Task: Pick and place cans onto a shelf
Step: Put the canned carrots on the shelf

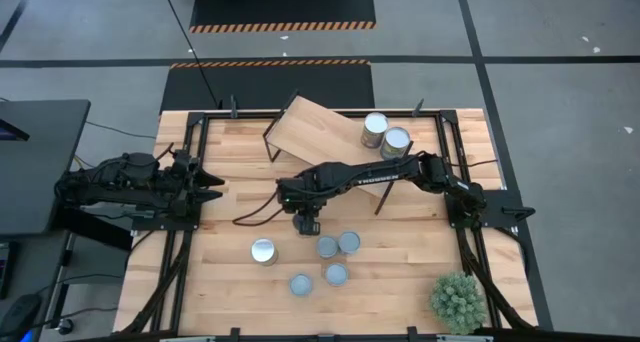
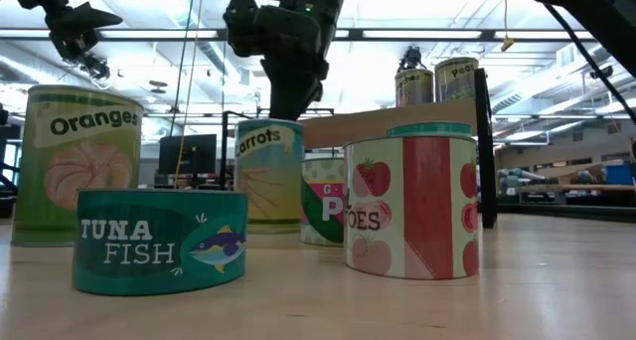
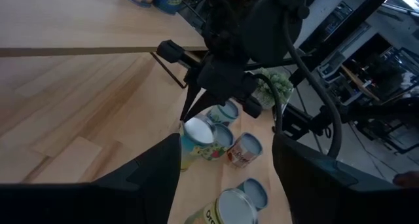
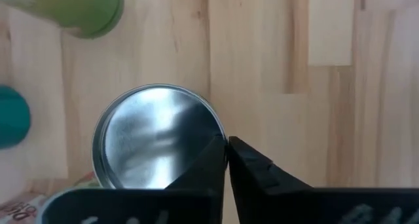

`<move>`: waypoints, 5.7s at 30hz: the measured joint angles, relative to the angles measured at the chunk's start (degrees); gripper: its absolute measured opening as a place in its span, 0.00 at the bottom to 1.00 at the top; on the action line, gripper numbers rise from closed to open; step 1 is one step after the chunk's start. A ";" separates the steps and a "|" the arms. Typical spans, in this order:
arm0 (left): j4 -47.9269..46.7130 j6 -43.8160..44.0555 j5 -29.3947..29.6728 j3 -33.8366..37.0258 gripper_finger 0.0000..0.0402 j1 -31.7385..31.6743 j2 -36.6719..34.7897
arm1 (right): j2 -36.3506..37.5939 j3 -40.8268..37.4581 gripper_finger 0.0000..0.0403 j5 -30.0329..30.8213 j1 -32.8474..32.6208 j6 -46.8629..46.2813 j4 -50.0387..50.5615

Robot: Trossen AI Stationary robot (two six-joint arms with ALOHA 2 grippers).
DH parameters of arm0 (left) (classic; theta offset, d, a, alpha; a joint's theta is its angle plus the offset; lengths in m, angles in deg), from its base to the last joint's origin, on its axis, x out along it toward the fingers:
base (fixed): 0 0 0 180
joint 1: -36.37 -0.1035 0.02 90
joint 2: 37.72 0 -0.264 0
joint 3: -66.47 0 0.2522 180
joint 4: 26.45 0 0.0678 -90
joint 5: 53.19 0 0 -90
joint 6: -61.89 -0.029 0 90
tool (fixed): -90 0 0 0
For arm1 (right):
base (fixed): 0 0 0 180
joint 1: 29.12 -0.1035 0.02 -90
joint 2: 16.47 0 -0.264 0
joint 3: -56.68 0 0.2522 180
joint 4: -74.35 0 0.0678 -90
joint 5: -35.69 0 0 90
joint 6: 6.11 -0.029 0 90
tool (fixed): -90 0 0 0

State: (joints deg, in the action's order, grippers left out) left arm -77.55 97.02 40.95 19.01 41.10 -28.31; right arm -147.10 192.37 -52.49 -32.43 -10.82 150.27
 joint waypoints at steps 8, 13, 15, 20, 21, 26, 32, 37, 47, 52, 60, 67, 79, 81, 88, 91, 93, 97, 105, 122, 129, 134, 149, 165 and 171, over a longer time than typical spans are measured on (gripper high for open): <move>0.00 -0.26 0.00 0.00 0.61 0.00 0.00 | 0.00 0.26 0.24 0.16 -0.04 -0.02 -0.01; 0.00 -0.21 0.00 0.00 0.61 0.00 0.00 | 0.02 0.33 0.37 0.16 -0.08 -0.20 -0.13; 0.00 0.10 0.00 0.00 0.61 -0.02 0.00 | 0.03 0.33 0.42 0.13 -0.07 -0.20 -0.16; 0.00 0.20 0.00 0.00 0.61 -0.02 0.00 | 0.11 1.55 0.49 -0.30 -0.07 -0.22 1.25; -0.02 0.20 0.00 0.00 0.61 -0.02 0.00 | 0.18 2.00 0.50 -0.32 -0.09 -0.22 1.48; 0.00 0.18 0.00 0.00 0.61 0.00 0.00 | 0.26 4.45 0.55 -0.32 -0.09 -0.22 3.23; 0.00 0.18 0.02 0.00 0.61 -0.01 -0.01 | 0.35 5.73 0.59 -1.73 -0.88 -1.73 2.87; 0.00 0.16 0.02 0.00 0.61 -0.02 -0.02 | 0.35 5.73 0.67 -4.55 -2.13 -2.74 2.54; -0.02 0.14 0.02 0.00 0.61 0.00 -0.02 | 0.35 5.73 0.91 -4.36 -4.72 -6.08 2.53; -0.02 0.12 0.02 0.00 0.61 -0.02 -0.02 | 0.35 5.73 0.96 0.63 -6.20 -5.87 1.54; -0.01 0.14 0.02 0.00 0.61 -0.01 -0.02 | 0.39 3.10 0.97 0.99 -6.87 -4.28 -2.12; -0.01 0.16 0.02 0.00 0.61 -0.02 -0.02 | 0.44 3.61 0.97 1.11 -6.84 -4.24 -3.88; -0.09 0.18 0.03 0.00 0.61 -0.01 -0.02 | 0.44 3.67 0.99 -2.66 -6.34 -7.29 -2.91; -0.11 0.14 0.04 0.00 0.61 0.00 -0.02 | 0.44 3.67 0.99 -1.63 -6.38 -6.13 -3.18; -0.31 -0.72 0.07 0.00 0.61 -0.02 -0.02 | 1.42 3.67 0.98 1.05 -6.47 -3.67 -3.06; -0.49 -2.65 0.37 0.02 0.61 -0.02 -0.02 | 1.42 3.67 0.98 1.08 -6.05 0.05 -2.96; -1.23 -2.85 1.75 0.01 0.61 -0.02 -0.02 | 1.42 3.67 0.98 1.06 -5.63 1.24 -3.00; -1.92 -5.55 3.28 0.02 0.61 -0.02 -0.02 | 1.42 3.67 0.98 1.19 -4.50 2.90 -3.08; -2.29 -5.81 3.72 0.02 0.61 -0.02 -0.02 | 1.42 3.67 0.99 -2.81 -3.20 2.74 -3.36; -2.30 -5.72 3.72 0.02 0.61 -0.02 -0.02 | 1.73 4.79 0.99 -9.08 -3.69 -0.58 -4.47; -2.31 -5.68 3.54 0.02 0.61 -0.02 -0.02 | 1.73 4.83 0.99 -4.44 -4.24 0.82 -4.55; -2.32 -5.65 3.52 0.02 0.61 -0.01 -0.02 | 1.73 4.83 0.99 -2.86 -4.13 1.80 -2.76; -2.31 -5.79 3.52 0.02 0.61 -0.02 -0.02 | 1.53 4.37 0.99 -0.30 -4.11 1.99 -0.30; -2.32 -5.70 3.52 0.02 0.61 -0.02 -0.02 | 1.20 3.41 0.99 -0.53 -2.86 2.52 -3.34; -2.30 -5.70 3.52 0.02 0.61 -0.02 -0.01 | 1.20 1.50 0.99 -1.87 -3.15 2.05 -4.05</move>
State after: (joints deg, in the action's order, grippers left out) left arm -79.86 91.32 44.47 19.03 41.08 -28.32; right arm -145.90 193.87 -54.36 -35.58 -8.77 146.22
